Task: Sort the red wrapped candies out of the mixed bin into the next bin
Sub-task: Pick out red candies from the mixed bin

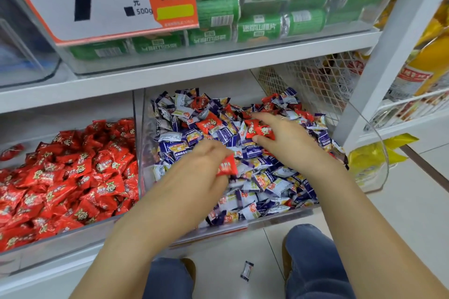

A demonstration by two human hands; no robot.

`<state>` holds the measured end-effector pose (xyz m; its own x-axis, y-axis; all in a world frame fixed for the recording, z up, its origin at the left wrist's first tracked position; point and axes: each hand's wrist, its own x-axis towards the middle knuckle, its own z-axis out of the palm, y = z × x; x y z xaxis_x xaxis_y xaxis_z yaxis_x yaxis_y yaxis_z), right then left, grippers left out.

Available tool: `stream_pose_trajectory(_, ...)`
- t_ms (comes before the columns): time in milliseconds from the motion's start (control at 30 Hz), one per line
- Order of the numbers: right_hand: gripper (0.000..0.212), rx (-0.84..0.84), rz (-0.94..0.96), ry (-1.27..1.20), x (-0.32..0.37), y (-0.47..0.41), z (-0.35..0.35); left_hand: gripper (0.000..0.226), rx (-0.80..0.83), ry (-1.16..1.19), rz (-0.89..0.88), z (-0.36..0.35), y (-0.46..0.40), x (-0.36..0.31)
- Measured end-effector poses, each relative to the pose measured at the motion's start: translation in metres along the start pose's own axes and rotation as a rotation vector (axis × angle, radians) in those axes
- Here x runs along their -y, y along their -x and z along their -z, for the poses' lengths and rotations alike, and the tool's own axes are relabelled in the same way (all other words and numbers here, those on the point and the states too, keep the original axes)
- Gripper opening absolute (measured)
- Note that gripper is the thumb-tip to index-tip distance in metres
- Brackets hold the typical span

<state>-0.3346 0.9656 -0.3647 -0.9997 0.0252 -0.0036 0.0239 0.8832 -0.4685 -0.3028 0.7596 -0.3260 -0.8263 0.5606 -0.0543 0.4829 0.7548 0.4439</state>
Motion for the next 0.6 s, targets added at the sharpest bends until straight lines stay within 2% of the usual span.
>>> stream_pose_trajectory(100,0.046,0.011,0.024,0.051,0.005,-0.002,-0.004,0.039,-0.299,0.022,0.119,0.013,-0.011,0.0)
stream_pose_trajectory(167,0.038,-0.005,0.042,0.077,0.006,-0.002,-0.006,0.039,-0.379,-0.065,0.216,0.016,-0.023,0.003)
stream_pose_trajectory(267,0.025,-0.043,0.065,-0.003,0.006,0.002,-0.004,0.045,-0.284,-0.199,0.269,0.008,-0.043,0.007)
stream_pose_trajectory(367,0.013,-0.201,0.057,-0.112,0.0,0.007,0.007,0.052,-0.278,-0.294,0.27,-0.002,-0.059,0.008)
stream_pose_trajectory(467,0.01,-0.364,0.004,-0.172,-0.014,0.01,0.027,0.058,-0.264,-0.38,0.263,-0.011,-0.068,0.013)
stream_pose_trajectory(600,0.006,-0.429,-0.103,-0.143,-0.031,0.018,0.046,0.053,-0.236,-0.452,0.277,-0.016,-0.072,0.01)
